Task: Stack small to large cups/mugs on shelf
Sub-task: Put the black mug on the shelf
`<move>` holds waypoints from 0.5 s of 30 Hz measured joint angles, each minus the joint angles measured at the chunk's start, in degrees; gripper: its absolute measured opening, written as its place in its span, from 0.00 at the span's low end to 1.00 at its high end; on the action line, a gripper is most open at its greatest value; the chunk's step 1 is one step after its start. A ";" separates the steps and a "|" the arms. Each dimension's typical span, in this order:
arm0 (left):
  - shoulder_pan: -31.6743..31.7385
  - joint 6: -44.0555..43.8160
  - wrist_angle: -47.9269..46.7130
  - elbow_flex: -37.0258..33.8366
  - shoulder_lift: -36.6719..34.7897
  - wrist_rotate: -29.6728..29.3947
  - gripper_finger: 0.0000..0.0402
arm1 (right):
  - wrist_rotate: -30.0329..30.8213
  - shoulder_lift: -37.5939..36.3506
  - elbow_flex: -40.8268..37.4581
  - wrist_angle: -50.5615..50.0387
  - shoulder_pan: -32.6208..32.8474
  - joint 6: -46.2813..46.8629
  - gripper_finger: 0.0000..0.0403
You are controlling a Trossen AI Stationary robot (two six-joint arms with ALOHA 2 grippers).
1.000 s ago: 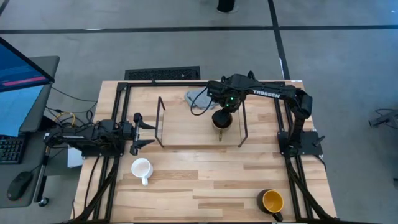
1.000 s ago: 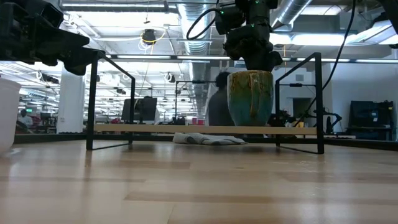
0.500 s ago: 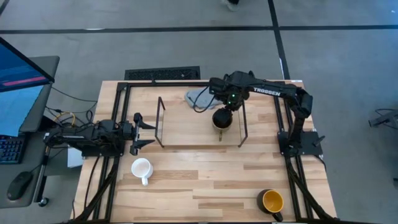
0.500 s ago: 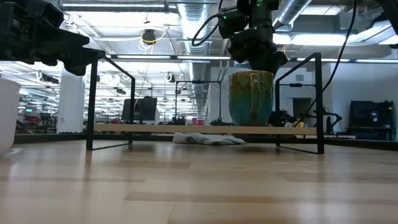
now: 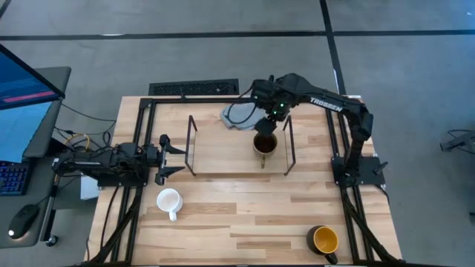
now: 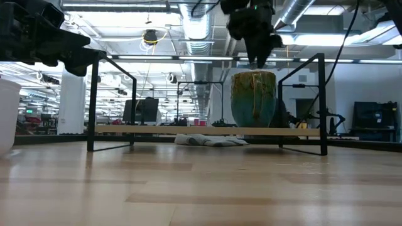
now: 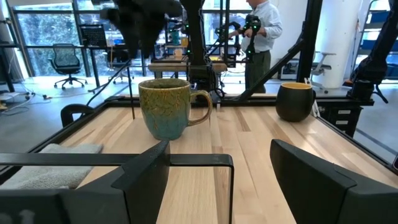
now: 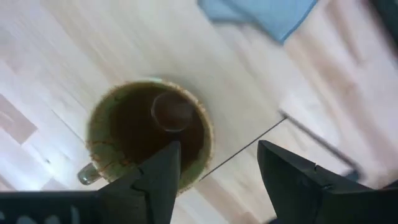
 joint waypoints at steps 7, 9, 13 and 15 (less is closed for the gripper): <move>0.00 0.07 -0.02 0.00 0.00 0.02 0.66 | 2.87 -1.34 11.93 -2.21 0.76 -5.72 0.58; 0.00 0.07 -0.02 0.00 0.00 0.02 0.66 | 4.41 -3.16 13.72 -1.99 1.70 -7.47 0.58; -0.02 -0.60 0.00 0.00 0.02 0.02 0.66 | 9.89 -9.36 13.56 -2.20 3.27 -7.50 0.58; 0.00 -0.70 0.00 0.00 0.02 0.02 0.66 | 11.22 -13.01 13.29 -2.30 4.42 -6.48 0.58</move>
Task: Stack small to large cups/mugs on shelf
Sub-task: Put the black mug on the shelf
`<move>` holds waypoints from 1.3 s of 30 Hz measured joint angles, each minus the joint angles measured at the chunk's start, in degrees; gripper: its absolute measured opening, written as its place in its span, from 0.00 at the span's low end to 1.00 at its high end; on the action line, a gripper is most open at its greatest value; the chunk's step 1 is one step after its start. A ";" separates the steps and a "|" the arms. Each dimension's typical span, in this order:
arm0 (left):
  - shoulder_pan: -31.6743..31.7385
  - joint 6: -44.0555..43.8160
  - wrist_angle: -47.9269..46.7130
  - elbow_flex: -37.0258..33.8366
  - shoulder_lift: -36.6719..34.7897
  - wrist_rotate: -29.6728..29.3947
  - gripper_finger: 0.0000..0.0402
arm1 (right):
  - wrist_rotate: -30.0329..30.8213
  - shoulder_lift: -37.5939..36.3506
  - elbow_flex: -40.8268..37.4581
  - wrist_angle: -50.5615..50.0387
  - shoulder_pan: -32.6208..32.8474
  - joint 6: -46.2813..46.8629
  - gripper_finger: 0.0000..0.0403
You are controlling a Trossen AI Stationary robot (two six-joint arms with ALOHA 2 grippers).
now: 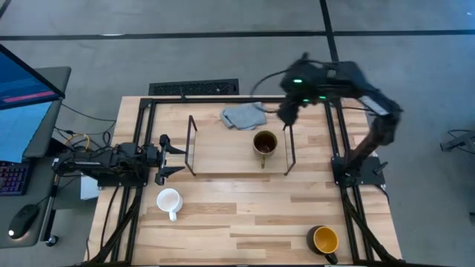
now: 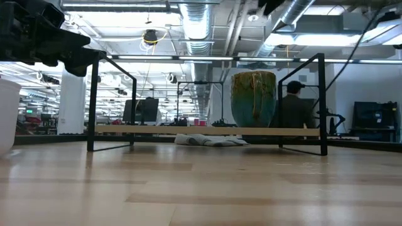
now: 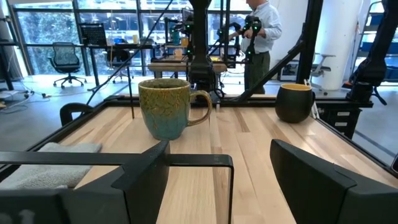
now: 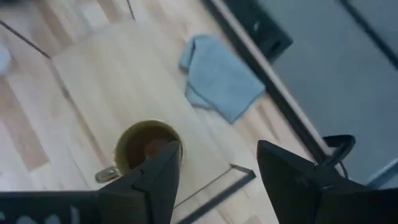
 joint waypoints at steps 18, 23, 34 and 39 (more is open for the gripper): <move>-0.02 0.86 -0.07 0.00 0.00 -0.04 0.66 | 6.79 -26.82 -34.76 1.92 24.33 5.68 0.58; -0.02 0.77 -0.04 0.00 0.00 -0.04 0.66 | 6.27 -31.97 -48.08 9.25 31.84 11.05 0.58; -0.02 1.36 -0.04 0.00 0.00 -0.07 0.66 | 0.99 -30.70 -59.99 12.94 48.50 12.47 0.58; -0.02 1.40 -0.02 0.00 0.00 -0.09 0.66 | -7.51 -26.23 -59.99 14.95 55.06 12.41 0.58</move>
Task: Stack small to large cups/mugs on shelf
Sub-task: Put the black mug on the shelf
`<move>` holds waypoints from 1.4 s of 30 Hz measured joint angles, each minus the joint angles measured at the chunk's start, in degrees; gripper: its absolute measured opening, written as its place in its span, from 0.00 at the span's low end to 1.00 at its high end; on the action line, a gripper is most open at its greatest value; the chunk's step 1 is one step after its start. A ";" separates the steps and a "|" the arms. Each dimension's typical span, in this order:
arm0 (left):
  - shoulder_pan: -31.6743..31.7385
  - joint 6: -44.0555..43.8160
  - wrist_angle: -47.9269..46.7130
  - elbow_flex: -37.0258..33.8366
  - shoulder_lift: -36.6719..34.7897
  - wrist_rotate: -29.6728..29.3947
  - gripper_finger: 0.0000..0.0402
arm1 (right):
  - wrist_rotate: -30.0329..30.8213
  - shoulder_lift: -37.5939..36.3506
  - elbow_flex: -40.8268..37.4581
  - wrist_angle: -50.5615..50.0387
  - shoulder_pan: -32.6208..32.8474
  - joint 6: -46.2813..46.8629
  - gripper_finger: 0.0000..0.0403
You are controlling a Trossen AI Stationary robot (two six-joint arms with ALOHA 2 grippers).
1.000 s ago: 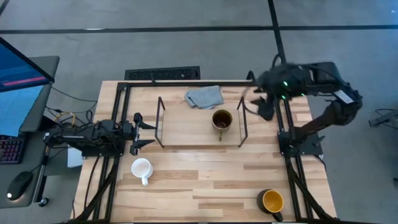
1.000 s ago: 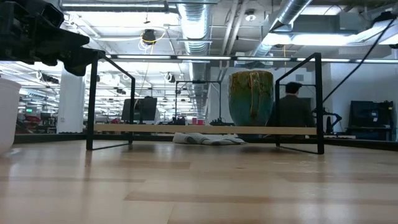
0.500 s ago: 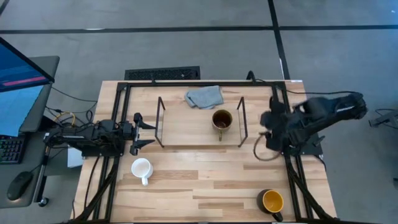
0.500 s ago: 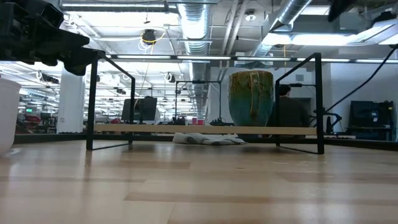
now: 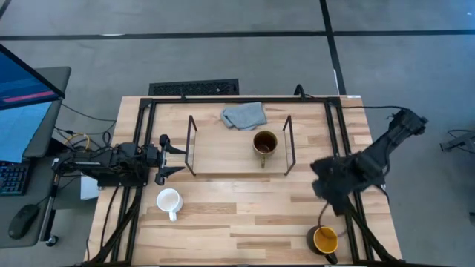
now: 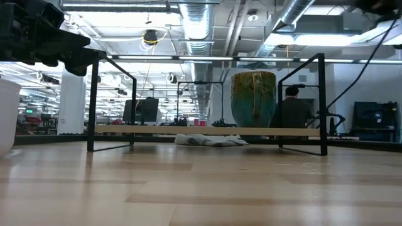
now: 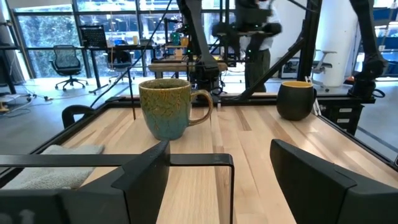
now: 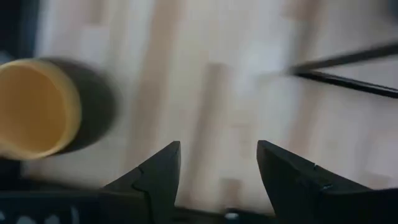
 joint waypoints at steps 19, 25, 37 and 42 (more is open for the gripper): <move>0.00 -1.97 0.14 0.00 0.00 -0.04 0.66 | -9.61 12.66 0.02 21.42 9.64 8.92 0.58; 0.00 -2.10 0.13 0.00 0.00 -0.04 0.66 | -9.28 14.75 0.04 21.18 11.14 8.96 0.58; 0.00 -2.27 0.11 0.00 0.00 -0.04 0.66 | -8.97 19.98 0.04 18.62 11.21 9.99 0.58; 0.00 -3.15 0.13 0.00 -0.02 -0.07 0.66 | -9.00 20.55 0.04 19.25 11.19 13.43 0.58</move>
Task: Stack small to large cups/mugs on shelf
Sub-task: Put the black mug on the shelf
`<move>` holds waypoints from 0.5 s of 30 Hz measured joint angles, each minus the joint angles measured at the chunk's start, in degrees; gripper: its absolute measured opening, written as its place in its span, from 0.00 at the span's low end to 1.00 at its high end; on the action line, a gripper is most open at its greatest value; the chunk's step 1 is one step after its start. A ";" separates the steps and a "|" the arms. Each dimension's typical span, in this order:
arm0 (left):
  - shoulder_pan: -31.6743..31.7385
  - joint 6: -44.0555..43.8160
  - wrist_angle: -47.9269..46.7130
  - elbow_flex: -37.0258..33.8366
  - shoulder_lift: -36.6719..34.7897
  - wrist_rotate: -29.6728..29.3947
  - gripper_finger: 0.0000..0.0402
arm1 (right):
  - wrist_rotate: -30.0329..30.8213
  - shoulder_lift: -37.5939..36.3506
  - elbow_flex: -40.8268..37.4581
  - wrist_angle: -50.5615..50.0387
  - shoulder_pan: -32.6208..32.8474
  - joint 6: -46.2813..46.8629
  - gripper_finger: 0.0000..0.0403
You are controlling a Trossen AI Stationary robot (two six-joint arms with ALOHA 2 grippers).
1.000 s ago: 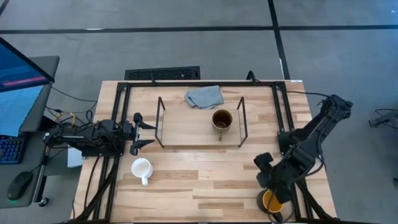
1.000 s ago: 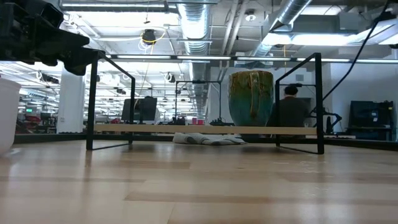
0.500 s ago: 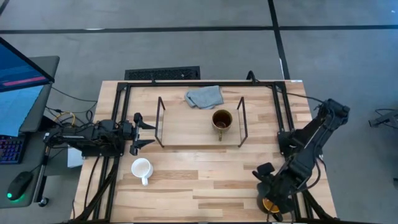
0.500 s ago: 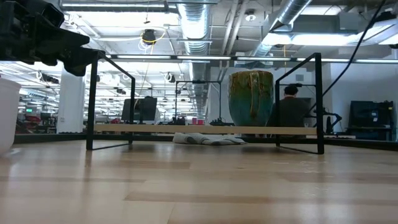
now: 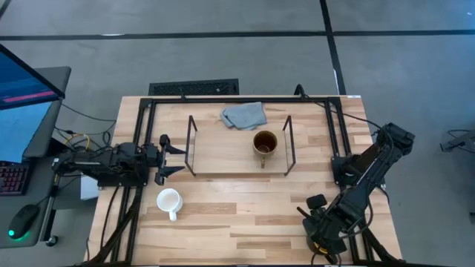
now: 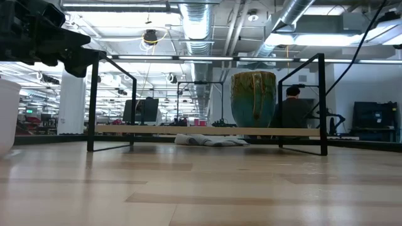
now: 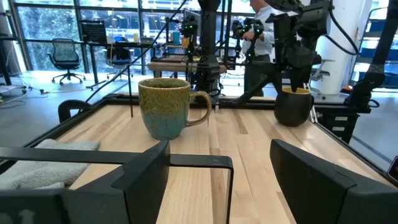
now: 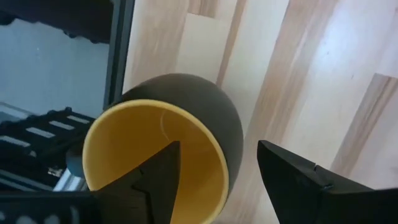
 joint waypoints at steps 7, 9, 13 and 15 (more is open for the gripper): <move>0.00 -0.04 -0.02 0.00 0.00 0.00 0.66 | 0.17 0.00 0.00 2.68 0.00 4.96 0.58; 0.00 -0.04 -0.02 0.00 0.01 0.00 0.66 | 0.17 -0.02 0.00 2.64 -0.28 4.30 0.58; 0.00 -0.04 -0.02 0.00 0.00 -0.01 0.66 | 0.22 -0.02 0.00 1.87 -0.73 4.20 0.58; 0.00 -0.04 -0.02 0.00 0.00 -0.02 0.66 | 0.20 -0.02 0.00 1.93 -1.01 4.19 0.58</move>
